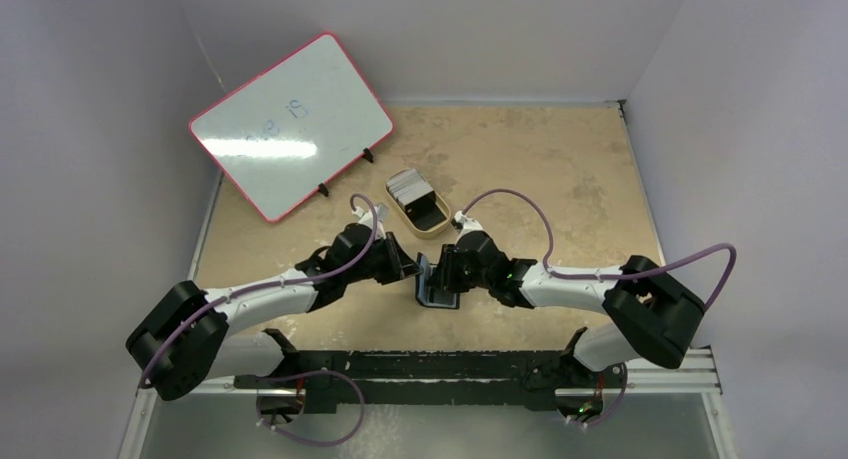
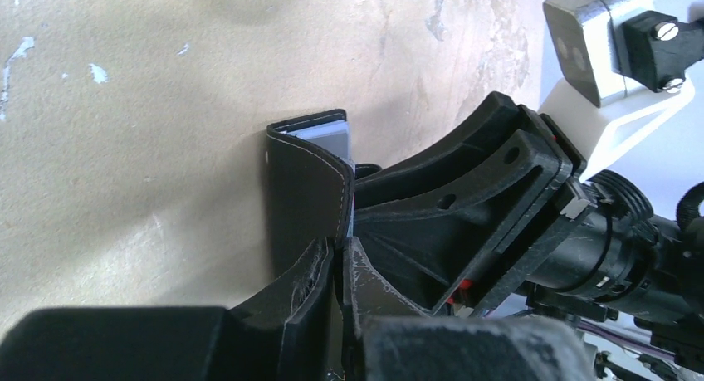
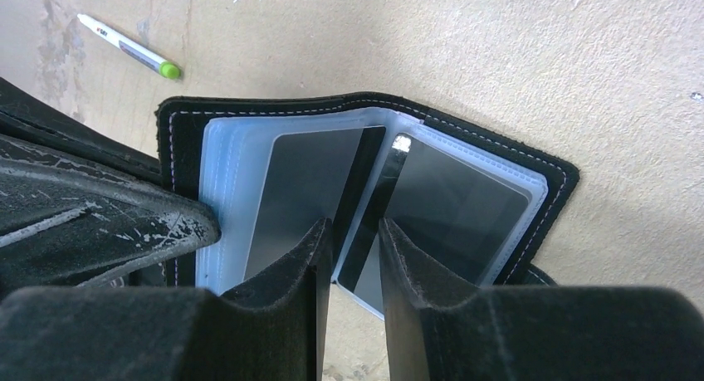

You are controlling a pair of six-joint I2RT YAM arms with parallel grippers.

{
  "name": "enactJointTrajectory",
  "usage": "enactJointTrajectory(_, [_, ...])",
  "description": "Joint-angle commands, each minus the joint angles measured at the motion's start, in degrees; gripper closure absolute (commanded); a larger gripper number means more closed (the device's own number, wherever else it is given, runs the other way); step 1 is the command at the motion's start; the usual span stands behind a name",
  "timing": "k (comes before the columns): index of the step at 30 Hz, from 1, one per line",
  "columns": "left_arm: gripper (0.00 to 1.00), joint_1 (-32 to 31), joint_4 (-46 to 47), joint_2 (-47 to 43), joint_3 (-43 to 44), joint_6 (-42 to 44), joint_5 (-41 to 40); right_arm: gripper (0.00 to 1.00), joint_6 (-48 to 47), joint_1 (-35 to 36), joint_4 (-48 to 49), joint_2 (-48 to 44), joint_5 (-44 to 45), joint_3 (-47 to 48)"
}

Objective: Put the credit cards into the card holder
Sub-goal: Turn over the card slot in the card holder.

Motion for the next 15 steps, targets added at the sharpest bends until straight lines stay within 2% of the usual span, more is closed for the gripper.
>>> enactJointTrajectory(1, [0.93,0.11,8.49,0.30,-0.79,-1.09,3.28,0.70,0.45,-0.12,2.59,-0.35,-1.09,-0.05])
enactJointTrajectory(8, [0.94,0.13,11.16,0.29,-1.76,-1.55,4.23,0.70,0.47,-0.12,2.55,-0.85,-0.62,-0.46])
enactJointTrajectory(11, [0.90,0.09,12.18,0.67,-1.71,-1.77,4.97,0.70,0.39,-0.15,2.80,-0.45,-0.87,-0.46])
enactJointTrajectory(15, [0.89,0.13,12.40,0.99,-1.92,-1.78,4.98,0.70,0.25,-0.14,2.72,-0.67,-0.67,-0.43])
